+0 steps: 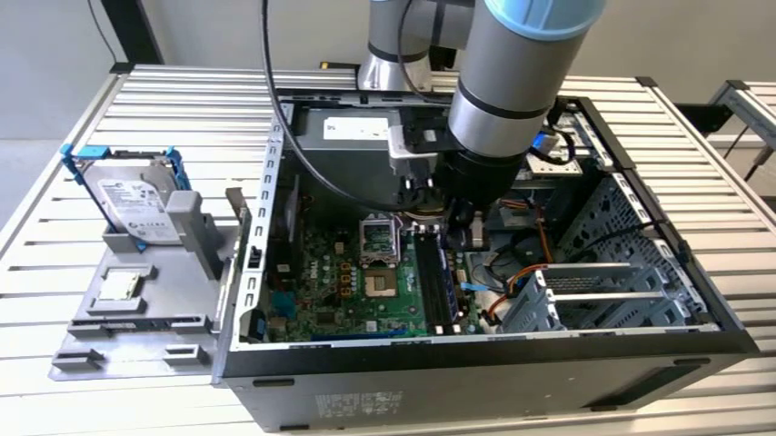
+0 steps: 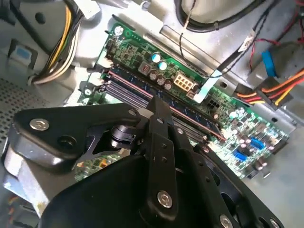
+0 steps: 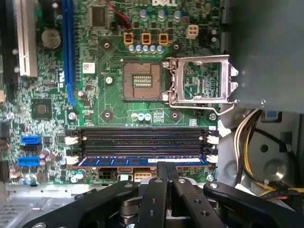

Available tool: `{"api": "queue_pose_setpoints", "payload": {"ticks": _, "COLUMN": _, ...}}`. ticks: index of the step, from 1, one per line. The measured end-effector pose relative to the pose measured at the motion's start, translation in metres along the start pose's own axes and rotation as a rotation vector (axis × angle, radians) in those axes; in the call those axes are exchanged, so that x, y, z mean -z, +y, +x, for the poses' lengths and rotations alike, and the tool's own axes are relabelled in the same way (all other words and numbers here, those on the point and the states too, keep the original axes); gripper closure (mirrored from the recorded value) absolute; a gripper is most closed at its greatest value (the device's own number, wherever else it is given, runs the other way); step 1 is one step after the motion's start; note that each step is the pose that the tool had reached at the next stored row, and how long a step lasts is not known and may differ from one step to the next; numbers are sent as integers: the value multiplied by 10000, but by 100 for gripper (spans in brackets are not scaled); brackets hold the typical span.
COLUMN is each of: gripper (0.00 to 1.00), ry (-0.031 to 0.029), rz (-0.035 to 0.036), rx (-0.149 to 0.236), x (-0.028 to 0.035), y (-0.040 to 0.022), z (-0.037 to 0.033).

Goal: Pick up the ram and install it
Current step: 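Press down the ram until it locks into place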

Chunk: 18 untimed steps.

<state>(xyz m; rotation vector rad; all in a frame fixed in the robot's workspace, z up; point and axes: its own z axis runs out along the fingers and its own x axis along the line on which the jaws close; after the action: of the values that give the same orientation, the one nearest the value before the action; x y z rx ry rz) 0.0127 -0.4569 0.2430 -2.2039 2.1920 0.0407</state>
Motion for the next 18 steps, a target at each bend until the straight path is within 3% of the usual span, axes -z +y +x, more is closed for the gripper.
{"api": "queue_pose_setpoints", "payload": {"ticks": 3, "gripper": 100, "ry": 1, "rz": -2, "rx": 7, "x": 0, "y": -31, "z": 4}}
{"api": "queue_pose_setpoints", "payload": {"ticks": 5, "gripper": 100, "ry": 2, "rz": -1, "rx": -2, "x": -2, "y": -57, "z": 43}}
{"api": "queue_pose_setpoints", "payload": {"ticks": 8, "gripper": 100, "ry": 4, "rz": 33, "rx": -264, "x": -58, "y": -54, "z": 88}}
{"api": "queue_pose_setpoints", "payload": {"ticks": 11, "gripper": 100, "ry": 5, "rz": 39, "rx": -336, "x": -73, "y": -53, "z": 195}}
{"api": "queue_pose_setpoints", "payload": {"ticks": 14, "gripper": 100, "ry": 7, "rz": 1, "rx": -357, "x": -79, "y": -60, "z": 205}}
{"api": "queue_pose_setpoints", "payload": {"ticks": 15, "gripper": 100, "ry": 11, "rz": -6, "rx": -357, "x": -88, "y": -66, "z": 253}}
{"api": "queue_pose_setpoints", "payload": {"ticks": 18, "gripper": 100, "ry": 2, "rz": -3, "rx": -359, "x": -153, "y": -64, "z": 311}}
